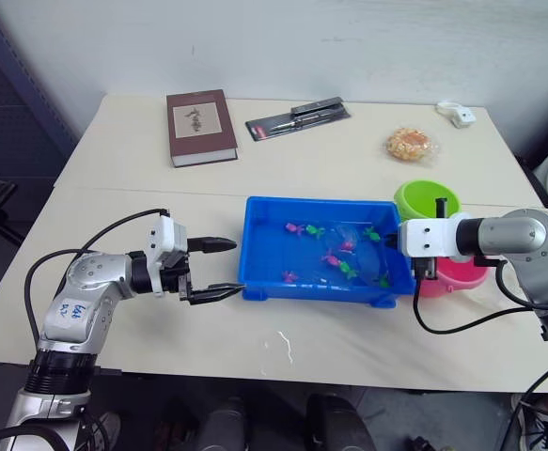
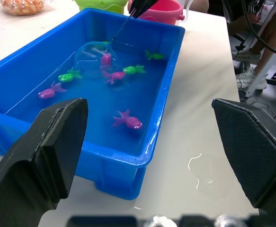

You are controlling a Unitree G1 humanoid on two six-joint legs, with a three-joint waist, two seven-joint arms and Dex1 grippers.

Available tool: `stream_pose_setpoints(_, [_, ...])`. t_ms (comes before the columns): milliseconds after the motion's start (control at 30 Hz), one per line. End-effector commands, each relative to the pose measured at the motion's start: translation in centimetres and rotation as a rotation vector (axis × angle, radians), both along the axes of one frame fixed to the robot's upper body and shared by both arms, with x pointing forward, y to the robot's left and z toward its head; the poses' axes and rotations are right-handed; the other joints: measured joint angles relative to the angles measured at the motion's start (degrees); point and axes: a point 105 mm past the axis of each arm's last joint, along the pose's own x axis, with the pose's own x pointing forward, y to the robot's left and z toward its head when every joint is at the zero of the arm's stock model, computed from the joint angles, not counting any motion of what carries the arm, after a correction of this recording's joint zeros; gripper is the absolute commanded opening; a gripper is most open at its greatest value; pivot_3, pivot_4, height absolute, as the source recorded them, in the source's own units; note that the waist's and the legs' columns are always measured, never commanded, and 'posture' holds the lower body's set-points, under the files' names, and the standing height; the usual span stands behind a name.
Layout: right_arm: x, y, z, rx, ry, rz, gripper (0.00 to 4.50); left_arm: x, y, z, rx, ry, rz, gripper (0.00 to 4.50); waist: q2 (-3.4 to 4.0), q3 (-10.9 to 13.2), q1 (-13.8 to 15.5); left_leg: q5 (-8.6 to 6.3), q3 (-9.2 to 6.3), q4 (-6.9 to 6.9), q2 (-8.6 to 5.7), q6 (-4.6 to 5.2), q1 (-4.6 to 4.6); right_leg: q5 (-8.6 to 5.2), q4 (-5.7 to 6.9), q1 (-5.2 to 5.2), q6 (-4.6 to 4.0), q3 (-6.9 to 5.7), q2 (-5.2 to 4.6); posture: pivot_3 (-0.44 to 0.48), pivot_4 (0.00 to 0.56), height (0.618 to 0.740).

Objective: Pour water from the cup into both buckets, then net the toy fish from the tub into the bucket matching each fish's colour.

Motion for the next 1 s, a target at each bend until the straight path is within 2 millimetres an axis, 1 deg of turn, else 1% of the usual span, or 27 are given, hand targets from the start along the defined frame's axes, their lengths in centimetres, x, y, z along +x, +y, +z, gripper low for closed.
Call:
stream_pose_setpoints(33, [-0.6,0.9,0.5,-0.008,0.009,0.033,0.00,-0.2,-0.2,0.8,-0.008,-0.026,-0.013,4.49,0.00,0.0,0.0,0.00,0.00,0.00,0.00,0.00,0.00,0.00,0.00,0.00,0.00,0.00,0.00,0.000,0.150,0.738])
stream_pose_setpoints(233, [-0.9,1.0,0.4,-0.027,0.023,0.040,0.00,-0.3,-0.2,0.8,-0.005,-0.022,-0.011,4.49,0.00,0.0,-0.1,0.00,0.00,-0.01,0.01,0.00,0.00,0.00,0.01,-0.01,0.00,0.00,0.01,0.000,0.150,0.738])
stream_pose_setpoints(433, [-0.4,2.7,1.1,0.011,-0.001,0.054,0.00,-0.3,-0.2,0.9,-0.004,-0.024,-0.012,4.49,0.00,0.0,-0.1,0.00,0.00,0.00,0.01,0.00,0.00,0.00,0.01,-0.01,0.00,0.00,0.01,0.000,0.150,0.738])
stream_pose_setpoints(600, [-0.7,3.3,0.7,0.013,0.028,0.057,0.00,-0.3,-0.2,0.9,-0.004,-0.025,-0.011,4.49,0.00,0.0,-0.1,0.00,0.00,-0.01,0.01,0.00,0.00,0.00,0.01,-0.02,0.00,0.00,0.02,0.000,0.150,0.738])
stream_pose_setpoints(700, [-1.3,2.8,0.3,-0.005,0.067,0.046,0.00,-0.3,-0.1,0.9,-0.003,-0.026,-0.006,4.49,0.00,0.0,0.0,0.00,-0.01,-0.01,0.00,0.00,0.00,0.00,0.01,-0.01,0.00,0.00,0.01,0.000,0.150,0.738])
stream_pose_setpoints(867, [-1.7,1.9,0.2,-0.006,0.093,0.014,0.00,-0.4,0.0,0.9,-0.002,-0.023,-0.003,4.49,0.00,0.0,0.0,0.00,-0.01,-0.01,-0.01,0.00,-0.01,0.00,0.00,-0.01,0.00,0.00,0.00,0.000,0.150,0.738])
stream_pose_setpoints(1000, [-2.9,2.6,0.0,0.187,0.229,-0.038,0.00,-0.5,0.1,0.8,0.001,-0.019,-0.001,4.49,0.00,0.0,0.0,0.00,-0.02,-0.02,0.01,0.00,-0.01,0.00,0.00,-0.01,0.00,0.00,0.00,0.000,0.150,0.738])
